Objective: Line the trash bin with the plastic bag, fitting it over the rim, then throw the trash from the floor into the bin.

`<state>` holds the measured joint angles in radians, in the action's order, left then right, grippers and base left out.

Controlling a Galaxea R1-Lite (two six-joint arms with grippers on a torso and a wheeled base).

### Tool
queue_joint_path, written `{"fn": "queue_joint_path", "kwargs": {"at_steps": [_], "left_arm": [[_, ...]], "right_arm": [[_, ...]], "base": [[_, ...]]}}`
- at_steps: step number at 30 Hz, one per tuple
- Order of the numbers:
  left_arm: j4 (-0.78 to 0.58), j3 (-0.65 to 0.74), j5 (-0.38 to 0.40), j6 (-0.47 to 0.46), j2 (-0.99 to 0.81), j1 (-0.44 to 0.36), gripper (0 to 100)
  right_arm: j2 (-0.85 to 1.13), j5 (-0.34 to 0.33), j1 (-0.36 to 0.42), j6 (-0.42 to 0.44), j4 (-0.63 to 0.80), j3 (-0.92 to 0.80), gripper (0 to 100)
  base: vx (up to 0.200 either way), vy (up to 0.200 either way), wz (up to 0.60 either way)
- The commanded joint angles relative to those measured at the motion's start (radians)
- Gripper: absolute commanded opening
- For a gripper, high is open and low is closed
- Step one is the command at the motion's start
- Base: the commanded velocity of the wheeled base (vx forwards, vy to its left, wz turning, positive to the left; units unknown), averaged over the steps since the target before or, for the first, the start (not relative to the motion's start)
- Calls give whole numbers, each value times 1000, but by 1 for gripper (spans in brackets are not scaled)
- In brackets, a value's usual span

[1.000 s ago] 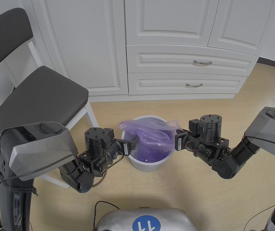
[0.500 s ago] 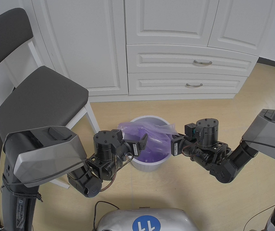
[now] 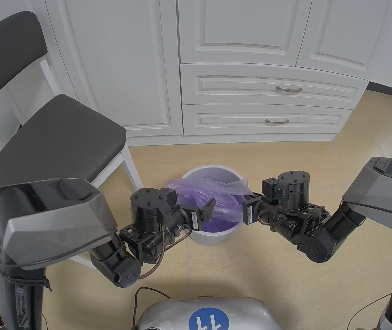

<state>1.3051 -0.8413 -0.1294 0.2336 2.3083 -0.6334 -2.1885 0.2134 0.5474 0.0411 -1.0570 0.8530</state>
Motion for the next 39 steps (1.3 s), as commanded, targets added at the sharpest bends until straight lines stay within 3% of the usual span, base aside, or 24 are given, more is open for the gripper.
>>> {"fn": "queue_joint_path", "kwargs": {"at_steps": [1,8,9,23,27,34,39], "left_arm": [[-9,-91,-13,4,197,3,100],[-6,-91,-13,7,198,-11,100],[-4,-91,-13,7,200,-11,0],[8,-101,-15,78,181,-55,0],[-4,-50,-21,76,160,-103,0],[-127,34,-49,108,82,-267,0],[-130,16,-47,154,112,-295,0]], "right_arm": [[-13,0,2,0,-1,1,0],[-13,0,3,2,-3,1,0],[-11,0,3,0,-3,1,0],[-7,4,12,0,-4,-2,0],[-2,9,12,0,-4,0,0],[10,12,14,0,-6,1,0],[7,12,20,0,-9,0,0]], "base": [[0,0,0],[0,0,0],[0,0,0],[0,0,0],[0,0,0],[0,0,0],[0,0,0]]}}
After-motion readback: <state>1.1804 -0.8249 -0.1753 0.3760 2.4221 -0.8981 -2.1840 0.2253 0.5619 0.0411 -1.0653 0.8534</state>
